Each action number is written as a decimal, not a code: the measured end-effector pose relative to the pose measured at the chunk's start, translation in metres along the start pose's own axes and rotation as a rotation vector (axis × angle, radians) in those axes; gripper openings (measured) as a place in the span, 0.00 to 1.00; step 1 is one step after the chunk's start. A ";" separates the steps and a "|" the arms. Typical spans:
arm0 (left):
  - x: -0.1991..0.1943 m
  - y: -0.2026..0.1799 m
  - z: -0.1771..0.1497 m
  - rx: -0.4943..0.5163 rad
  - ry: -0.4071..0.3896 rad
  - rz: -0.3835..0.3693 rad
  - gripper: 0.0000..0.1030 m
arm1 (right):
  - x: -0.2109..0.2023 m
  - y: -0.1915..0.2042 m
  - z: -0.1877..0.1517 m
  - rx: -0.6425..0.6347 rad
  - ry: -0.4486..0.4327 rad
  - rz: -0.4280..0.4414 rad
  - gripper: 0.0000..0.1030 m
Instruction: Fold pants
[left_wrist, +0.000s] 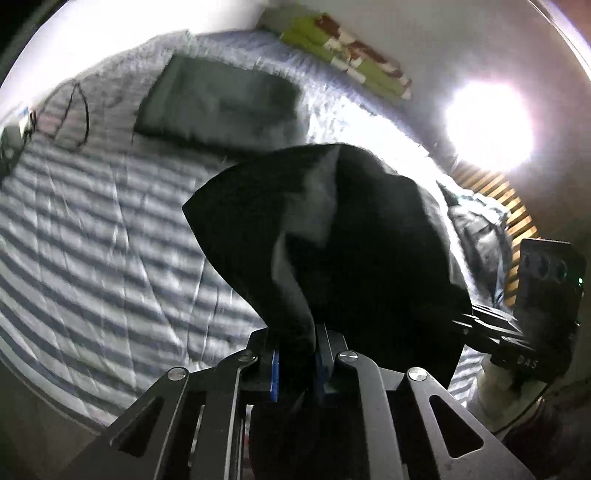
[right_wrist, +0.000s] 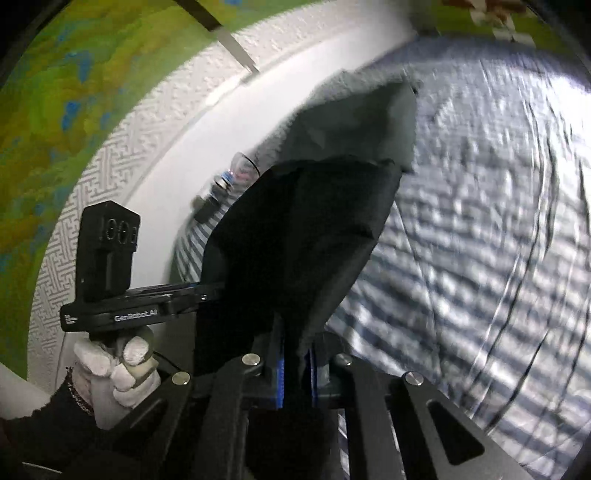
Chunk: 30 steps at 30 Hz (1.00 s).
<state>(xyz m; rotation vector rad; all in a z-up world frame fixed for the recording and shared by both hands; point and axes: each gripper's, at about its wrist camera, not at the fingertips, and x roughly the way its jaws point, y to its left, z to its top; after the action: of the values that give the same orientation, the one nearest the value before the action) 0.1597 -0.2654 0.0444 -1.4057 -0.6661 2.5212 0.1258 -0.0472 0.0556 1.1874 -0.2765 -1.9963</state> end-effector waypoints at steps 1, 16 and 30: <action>-0.008 -0.003 0.007 0.006 -0.020 -0.002 0.13 | -0.004 0.007 0.007 -0.013 -0.018 0.000 0.08; -0.077 -0.009 0.194 0.100 -0.317 0.121 0.12 | 0.002 0.044 0.197 -0.162 -0.281 0.042 0.08; 0.129 0.093 0.316 0.030 -0.098 0.196 0.20 | 0.161 -0.105 0.276 0.030 -0.158 -0.067 0.17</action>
<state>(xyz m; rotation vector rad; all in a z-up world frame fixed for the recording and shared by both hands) -0.1703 -0.3944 0.0460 -1.4088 -0.5271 2.7534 -0.1954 -0.1454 0.0441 1.0715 -0.3510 -2.1558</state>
